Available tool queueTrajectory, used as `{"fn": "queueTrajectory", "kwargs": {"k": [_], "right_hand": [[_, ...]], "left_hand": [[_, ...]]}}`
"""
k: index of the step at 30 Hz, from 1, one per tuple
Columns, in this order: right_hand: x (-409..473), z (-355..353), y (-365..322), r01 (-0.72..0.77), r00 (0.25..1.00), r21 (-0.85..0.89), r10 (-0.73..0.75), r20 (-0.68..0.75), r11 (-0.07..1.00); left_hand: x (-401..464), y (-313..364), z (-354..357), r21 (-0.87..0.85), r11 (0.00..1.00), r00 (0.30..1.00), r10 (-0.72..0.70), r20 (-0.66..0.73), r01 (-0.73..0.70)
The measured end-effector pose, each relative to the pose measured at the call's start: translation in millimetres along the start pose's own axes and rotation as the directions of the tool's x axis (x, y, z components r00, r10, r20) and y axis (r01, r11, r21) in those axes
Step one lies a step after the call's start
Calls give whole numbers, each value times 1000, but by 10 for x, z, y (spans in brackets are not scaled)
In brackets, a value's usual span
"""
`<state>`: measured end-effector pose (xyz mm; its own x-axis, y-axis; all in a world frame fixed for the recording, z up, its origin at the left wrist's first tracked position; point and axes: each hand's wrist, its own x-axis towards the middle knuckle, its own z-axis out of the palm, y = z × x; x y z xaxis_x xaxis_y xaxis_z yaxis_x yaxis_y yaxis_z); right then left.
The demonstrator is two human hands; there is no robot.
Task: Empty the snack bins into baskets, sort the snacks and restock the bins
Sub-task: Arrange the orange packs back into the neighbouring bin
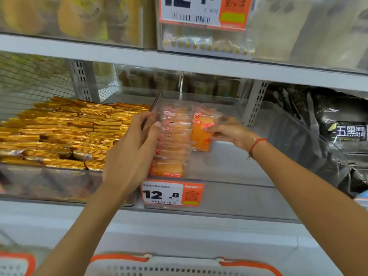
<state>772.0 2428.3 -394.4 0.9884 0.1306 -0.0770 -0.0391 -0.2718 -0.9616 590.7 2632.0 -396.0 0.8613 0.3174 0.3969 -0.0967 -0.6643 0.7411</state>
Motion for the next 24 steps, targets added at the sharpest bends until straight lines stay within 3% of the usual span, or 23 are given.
{"fn": "queueTrajectory", "kwargs": {"k": [3,10,17,21,24], "right_hand": [[-43,39,43,82,996,-94,-84,-16,992],[-72,184,52,76,992,-191,-54,117,979],[-75,156,113,136,977,-85,-148,-156,987],[-124,233,105,172,967,-197,-204,-155,965],[-196,198,3,114,989,-291,-137,-60,950]], "left_hand": [[-12,16,-5,-2,1000,1000,12,0,-12],[-27,39,-10,-27,999,999,35,-13,-35],[-16,67,-10,47,999,1000,4,-14,-3],[-35,76,-19,85,996,999,28,-22,-26],[-30,71,-26,102,994,999,43,-22,-41]]}}
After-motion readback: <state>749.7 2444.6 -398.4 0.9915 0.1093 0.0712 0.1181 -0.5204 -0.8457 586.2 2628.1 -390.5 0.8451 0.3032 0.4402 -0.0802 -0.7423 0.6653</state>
